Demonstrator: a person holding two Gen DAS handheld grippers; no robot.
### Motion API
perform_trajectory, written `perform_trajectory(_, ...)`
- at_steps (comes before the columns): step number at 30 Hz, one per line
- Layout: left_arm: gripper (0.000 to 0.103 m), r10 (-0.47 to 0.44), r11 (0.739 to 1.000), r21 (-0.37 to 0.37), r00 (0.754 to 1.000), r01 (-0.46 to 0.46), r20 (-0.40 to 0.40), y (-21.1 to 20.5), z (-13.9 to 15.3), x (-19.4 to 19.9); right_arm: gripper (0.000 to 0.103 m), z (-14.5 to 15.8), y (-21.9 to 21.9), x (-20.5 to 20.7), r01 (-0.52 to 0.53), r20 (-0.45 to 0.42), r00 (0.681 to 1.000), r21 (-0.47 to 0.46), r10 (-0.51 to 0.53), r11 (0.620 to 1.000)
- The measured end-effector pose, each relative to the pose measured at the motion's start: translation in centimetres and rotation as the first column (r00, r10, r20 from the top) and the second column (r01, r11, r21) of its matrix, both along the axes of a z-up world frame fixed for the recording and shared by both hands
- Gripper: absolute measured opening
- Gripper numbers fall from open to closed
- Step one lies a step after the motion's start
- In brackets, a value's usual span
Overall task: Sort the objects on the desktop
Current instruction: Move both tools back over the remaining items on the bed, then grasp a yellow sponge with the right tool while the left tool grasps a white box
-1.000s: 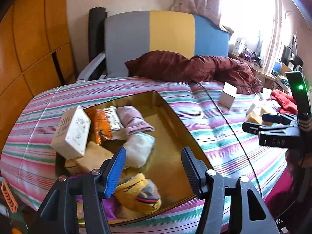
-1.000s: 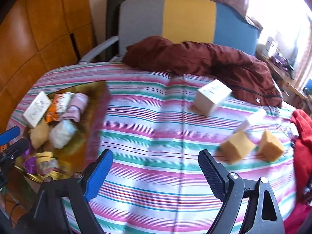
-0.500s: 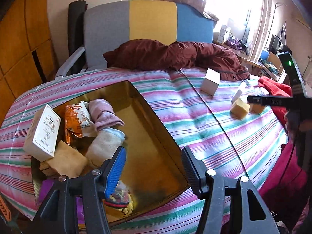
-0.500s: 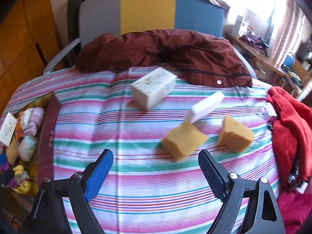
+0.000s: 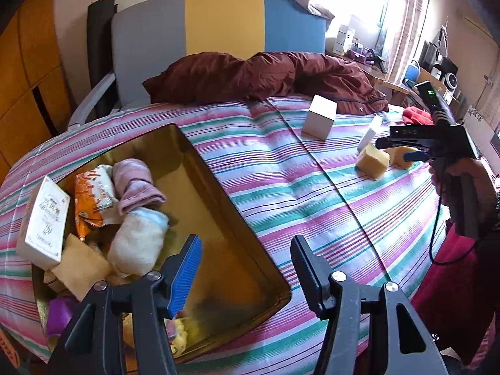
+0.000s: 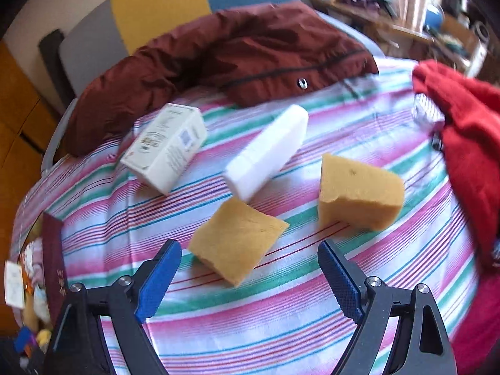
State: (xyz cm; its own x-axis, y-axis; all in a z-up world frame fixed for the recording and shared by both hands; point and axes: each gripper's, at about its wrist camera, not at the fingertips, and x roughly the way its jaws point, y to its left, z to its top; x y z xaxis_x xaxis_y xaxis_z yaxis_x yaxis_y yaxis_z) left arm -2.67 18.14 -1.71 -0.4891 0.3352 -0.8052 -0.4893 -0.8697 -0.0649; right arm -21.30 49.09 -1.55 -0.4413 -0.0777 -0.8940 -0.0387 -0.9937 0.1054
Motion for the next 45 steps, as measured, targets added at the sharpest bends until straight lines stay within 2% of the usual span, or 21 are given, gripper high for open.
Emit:
perform_trajectory(9, 0.06, -0.056, 0.998, 0.006, 0.998, 0.056, 0.023, 2.8, 0.1, -1.3, 0.09, -1.6, -1.6, -0.8, -0.066, 0.034, 0.997, 0.082, 0.063, 0.994)
perform_trajectory(13, 0.06, -0.071, 0.997, 0.008, 0.997, 0.071, 0.027, 3.9, 0.4, -2.0, 0.089, -2.3, -2.0, -1.2, -0.089, 0.045, 0.995, 0.089, 0.085, 0.992)
perform_trajectory(14, 0.06, -0.074, 0.997, 0.012, 0.997, 0.074, 0.029, 4.2, 0.5, -2.2, 0.086, -2.4, -2.2, -1.3, -0.101, 0.046, 0.994, 0.091, 0.097, 0.991)
perform_trajectory(17, 0.06, -0.082, 0.996, 0.021, 0.996, 0.081, 0.038, 5.1, 0.7, -2.9, 0.068, -2.3, -3.0, -1.1, -0.153, 0.043, 0.988, 0.092, 0.15, 0.984)
perform_trajectory(23, 0.06, -0.102, 0.995, 0.014, 0.993, 0.102, 0.05, 7.3, 0.7, -4.3, 0.059, -1.7, -3.6, -0.9, -0.191, 0.035, 0.982, 0.124, 0.188, 0.974)
perform_trajectory(30, 0.06, -0.115, 0.993, -0.012, 0.991, 0.116, 0.063, 10.4, 0.7, -7.1, 0.059, -0.2, -3.9, -0.2, -0.214, 0.032, 0.977, 0.106, 0.211, 0.971)
perform_trajectory(36, 0.061, -0.154, 0.985, -0.063, 0.986, 0.158, 0.062, 14.3, 0.1, -9.5, 0.059, 0.8, -3.7, 0.3, -0.217, 0.016, 0.976, 0.092, 0.216, 0.972)
perform_trajectory(45, 0.069, -0.245, 0.963, -0.106, 0.969, 0.247, 0.031, 20.5, -0.7, -13.0, 0.059, 2.0, -3.1, 0.5, -0.213, -0.017, 0.977, 0.04, 0.214, 0.976)
